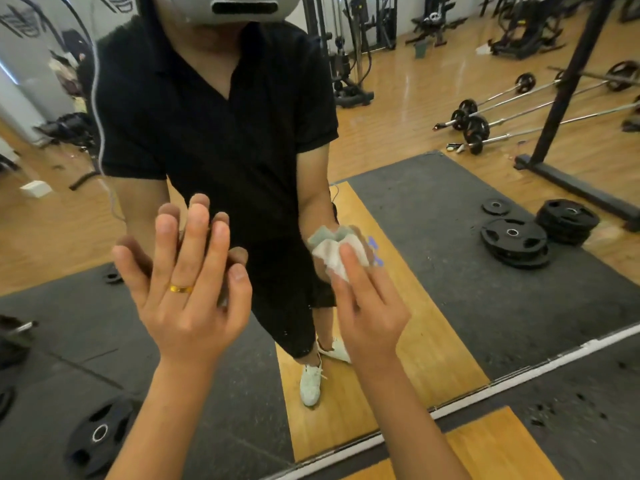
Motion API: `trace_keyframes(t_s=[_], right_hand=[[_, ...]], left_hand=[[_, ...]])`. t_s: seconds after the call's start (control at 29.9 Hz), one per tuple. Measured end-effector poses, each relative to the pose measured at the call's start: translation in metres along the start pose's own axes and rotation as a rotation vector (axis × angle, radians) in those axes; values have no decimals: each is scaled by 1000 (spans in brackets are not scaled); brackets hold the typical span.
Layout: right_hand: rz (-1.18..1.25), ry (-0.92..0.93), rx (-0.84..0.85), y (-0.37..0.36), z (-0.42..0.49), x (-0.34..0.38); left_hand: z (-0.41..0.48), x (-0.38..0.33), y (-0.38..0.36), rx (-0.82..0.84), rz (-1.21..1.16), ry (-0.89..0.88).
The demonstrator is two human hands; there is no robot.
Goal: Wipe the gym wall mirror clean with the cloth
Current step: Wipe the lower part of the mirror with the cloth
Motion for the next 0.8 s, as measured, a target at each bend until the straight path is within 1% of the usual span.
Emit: trace_keyframes(t_s=[0.03,0.07,0.13,0.2,0.23,0.3,0.4,0.47,0.5,0.53,0.57,0.6,0.64,0.67,0.7,0.8], right_hand=[[-49,-34,-53,12,7,-16],[-68,-127,-124,26,13,-38],[-15,-361,-281,49,22,-76],[25,-513,-373,52,20,-83],[34,-528,-373,45,16,-73],[53,-439,-306,23,5,-36],[48,-250,-127,-4,-14,4],[-40,-27,-45,-5,-9,12],[-103,77,-29,0,-6,7],[-167,130,-42,8,-3,-6],[-232,112,-75,20,1,-29],[-285,31,-123,34,5,-57],[-307,-90,-181,51,8,-85],[-293,-206,-231,65,9,-109],[-264,-281,-257,73,9,-123],[-126,-352,-232,73,11,-132]], left_hand=[[0,0,-1,1,-7,1],[0,1,-1,9,-13,11],[-1,2,-3,27,-23,28],[-1,1,-3,32,-26,29],[-2,1,-3,33,-28,33],[-2,2,-2,23,-36,36],[-1,2,-3,23,-65,30],[-2,1,-2,20,-85,33],[-2,2,-1,22,-91,39],[-2,2,-1,23,-96,42],[-1,2,-1,24,-105,42],[-1,3,-2,31,-121,44],[-1,3,-2,41,-142,49],[-2,3,-3,51,-159,55],[-2,3,-3,58,-171,59],[-6,7,-7,75,-174,77]])
Point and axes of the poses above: each hand's wrist, its own z-axis towards the middle knuckle, its own y-axis out of the back of the hand, x = y × z, the point moved 10 cm from there along z, towards the middle knuckle, and after that the axes turned 4 degrees about y, right-handed, at the moved point
